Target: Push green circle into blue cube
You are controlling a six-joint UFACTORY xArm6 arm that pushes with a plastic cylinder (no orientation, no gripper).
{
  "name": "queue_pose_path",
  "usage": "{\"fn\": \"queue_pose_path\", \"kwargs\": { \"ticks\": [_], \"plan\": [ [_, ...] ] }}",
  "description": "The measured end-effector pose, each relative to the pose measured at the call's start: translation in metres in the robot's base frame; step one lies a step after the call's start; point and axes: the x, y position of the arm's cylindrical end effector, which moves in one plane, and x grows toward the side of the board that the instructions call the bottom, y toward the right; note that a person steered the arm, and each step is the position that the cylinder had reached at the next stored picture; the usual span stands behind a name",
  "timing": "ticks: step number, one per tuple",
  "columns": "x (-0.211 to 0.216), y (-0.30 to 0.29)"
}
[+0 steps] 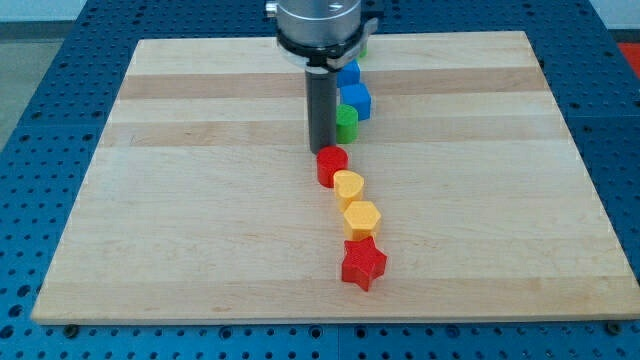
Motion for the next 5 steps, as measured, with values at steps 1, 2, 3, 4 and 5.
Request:
{"fn": "queue_pose_path", "kwargs": {
  "ticks": [1, 2, 3, 4, 5],
  "plan": [
    [0.000, -0.008],
    [-0.001, -0.006],
    [-0.013, -0.002],
    [-0.018, 0.008],
    [-0.016, 0.018]
  ]
}}
